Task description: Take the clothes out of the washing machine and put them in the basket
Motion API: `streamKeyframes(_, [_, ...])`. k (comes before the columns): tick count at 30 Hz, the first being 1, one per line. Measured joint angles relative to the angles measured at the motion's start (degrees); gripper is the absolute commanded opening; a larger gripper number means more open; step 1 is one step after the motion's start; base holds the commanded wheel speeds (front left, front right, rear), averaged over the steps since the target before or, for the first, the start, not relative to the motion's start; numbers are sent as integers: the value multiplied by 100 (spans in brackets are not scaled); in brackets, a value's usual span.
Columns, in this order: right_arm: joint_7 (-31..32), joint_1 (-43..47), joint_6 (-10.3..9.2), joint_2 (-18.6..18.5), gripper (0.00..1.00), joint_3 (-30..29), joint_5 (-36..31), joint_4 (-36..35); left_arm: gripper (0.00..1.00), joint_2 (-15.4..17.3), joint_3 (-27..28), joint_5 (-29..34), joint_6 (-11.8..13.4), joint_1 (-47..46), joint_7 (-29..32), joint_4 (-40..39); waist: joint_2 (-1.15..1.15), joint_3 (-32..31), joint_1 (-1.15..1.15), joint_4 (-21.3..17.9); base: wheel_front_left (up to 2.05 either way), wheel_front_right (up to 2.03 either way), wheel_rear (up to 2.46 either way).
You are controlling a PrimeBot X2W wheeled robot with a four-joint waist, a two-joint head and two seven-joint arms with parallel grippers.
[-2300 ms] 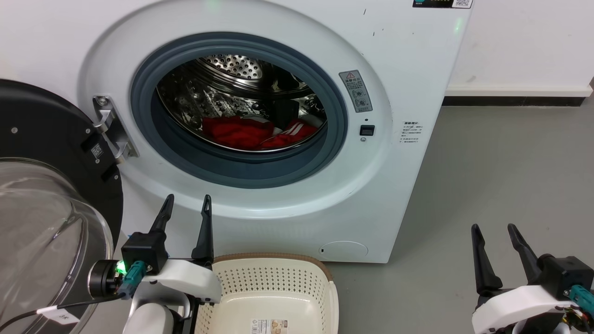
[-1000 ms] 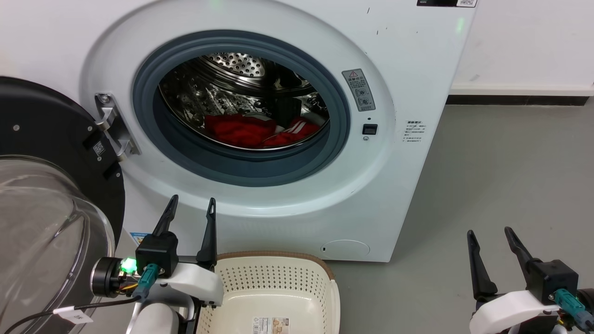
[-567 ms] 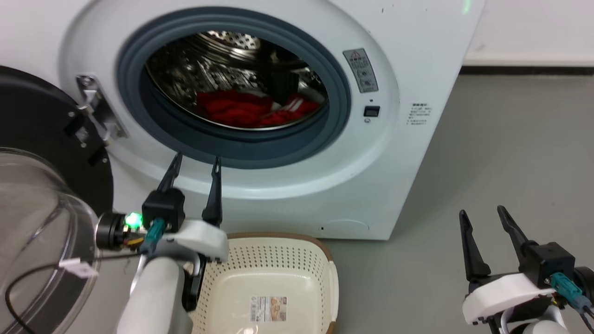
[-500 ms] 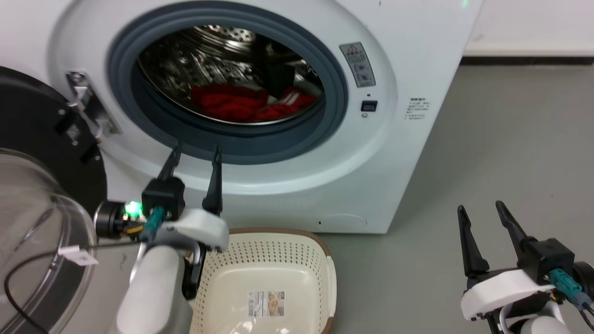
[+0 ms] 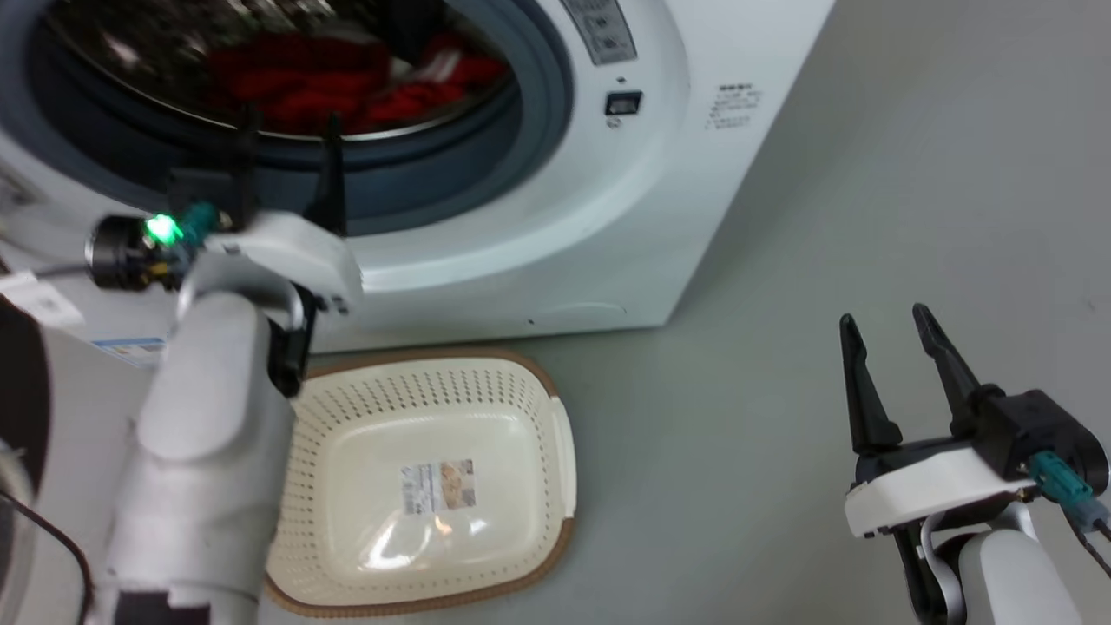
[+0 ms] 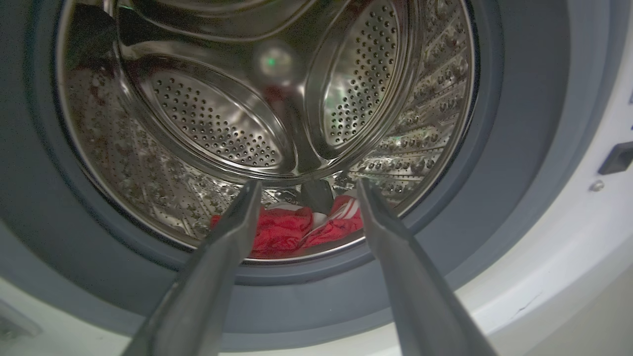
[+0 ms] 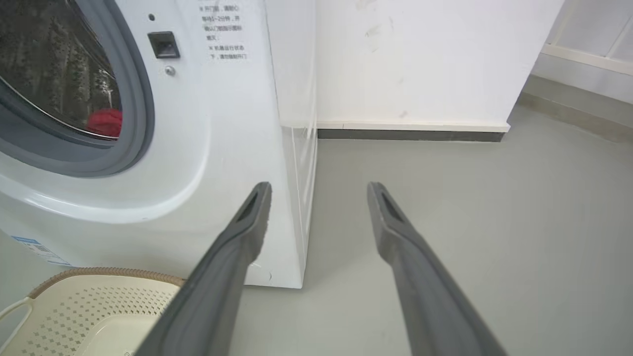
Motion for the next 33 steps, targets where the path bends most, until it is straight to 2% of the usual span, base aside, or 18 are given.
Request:
streamKeyframes(12, [-322, -594, -1, -9, 100, 252, 480, 411, 100, 849, 114, -331, -343, -1918, 734, 1274, 0, 1165, 0, -702, 0, 0, 0])
streamKeyframes(21, [-377, -832, 0, -11, 100, 589, 920, 563, 100, 1311, 27, -655, -419, -3020, 1668, 1965, 0, 1775, 0, -1354, 0, 0, 0])
streamKeyframes(33, [-382, -843, 0, -10, 100, 1007, 1317, 309, 100, 1906, -64, -1051, -426, -4136, 3623, 2602, 0, 2298, 0, -2026, 0, 0, 0])
